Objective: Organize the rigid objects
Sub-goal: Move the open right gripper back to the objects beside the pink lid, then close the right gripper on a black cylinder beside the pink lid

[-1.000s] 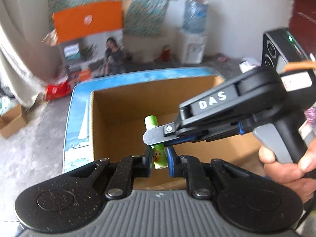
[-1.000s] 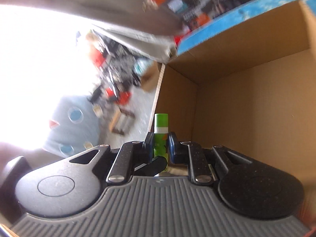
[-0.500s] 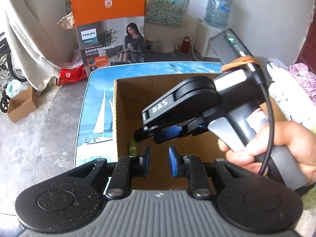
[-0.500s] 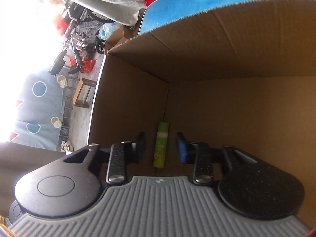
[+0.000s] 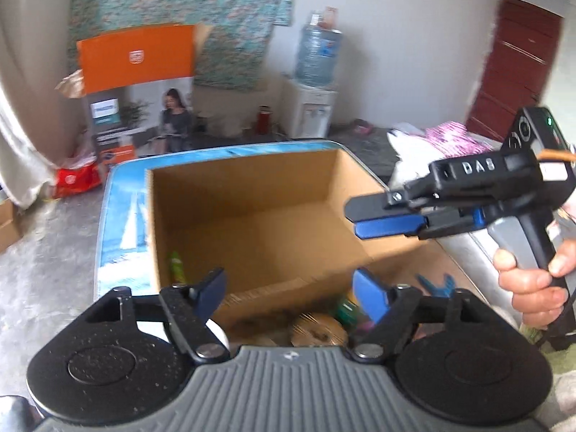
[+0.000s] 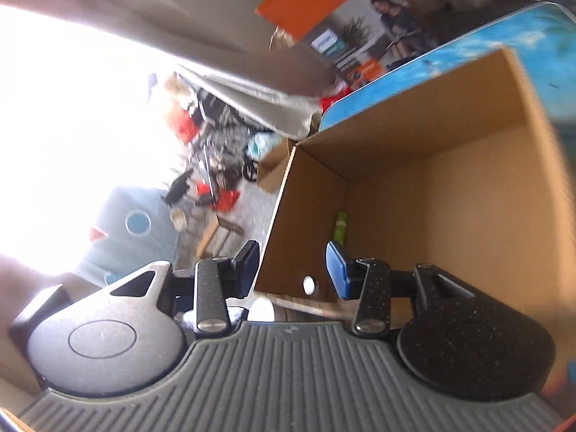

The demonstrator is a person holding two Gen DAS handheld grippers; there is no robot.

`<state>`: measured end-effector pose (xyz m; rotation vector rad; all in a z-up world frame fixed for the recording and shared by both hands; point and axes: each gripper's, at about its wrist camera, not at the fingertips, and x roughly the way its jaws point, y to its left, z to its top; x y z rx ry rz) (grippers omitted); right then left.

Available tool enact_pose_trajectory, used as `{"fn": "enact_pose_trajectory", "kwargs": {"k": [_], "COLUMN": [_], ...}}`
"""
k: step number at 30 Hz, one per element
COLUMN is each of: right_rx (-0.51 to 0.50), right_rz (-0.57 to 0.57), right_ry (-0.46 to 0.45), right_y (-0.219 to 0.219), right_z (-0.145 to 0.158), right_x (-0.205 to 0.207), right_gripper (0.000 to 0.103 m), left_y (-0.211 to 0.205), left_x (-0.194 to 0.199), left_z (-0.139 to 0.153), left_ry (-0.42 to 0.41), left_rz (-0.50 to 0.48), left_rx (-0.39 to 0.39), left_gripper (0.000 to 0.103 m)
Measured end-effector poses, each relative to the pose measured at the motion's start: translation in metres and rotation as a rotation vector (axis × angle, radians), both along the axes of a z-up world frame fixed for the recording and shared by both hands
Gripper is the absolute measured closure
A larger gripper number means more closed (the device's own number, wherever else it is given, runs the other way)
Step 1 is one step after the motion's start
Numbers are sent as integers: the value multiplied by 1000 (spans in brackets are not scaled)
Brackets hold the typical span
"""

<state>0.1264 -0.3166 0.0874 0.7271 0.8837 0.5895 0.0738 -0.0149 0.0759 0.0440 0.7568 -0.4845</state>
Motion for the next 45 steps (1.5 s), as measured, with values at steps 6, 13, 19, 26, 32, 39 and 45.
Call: {"fn": "enact_pose_trajectory", "kwargs": {"k": [6, 13, 19, 26, 32, 39, 45], "right_rx": [100, 140, 98, 60, 50, 38, 31], "right_rz": [-142, -240, -245, -228, -215, -207, -212], "right_ry": [134, 266, 318, 355, 391, 423, 432], "right_y": [-30, -27, -24, -8, -7, -12, -19], "right_z": [-80, -143, -152, -164, -164, -156, -152], "right_x": [-81, -107, -95, -74, -64, -53, -57], "right_gripper": [61, 62, 66, 76, 77, 75, 77], "left_y": [-38, -87, -98, -101, -104, -106, -111], "left_x": [-38, -49, -41, -43, -39, -28, -20], "left_z": [-39, -91, -109, -108, -110, -113, -115], "left_ry": [64, 91, 118, 127, 129, 159, 175], "left_rz": [-138, -193, -172, -205, -218, -218, -209], "left_rx": [27, 170, 209, 180, 163, 140, 129], "left_gripper": [23, 45, 70, 80, 80, 79, 78]}}
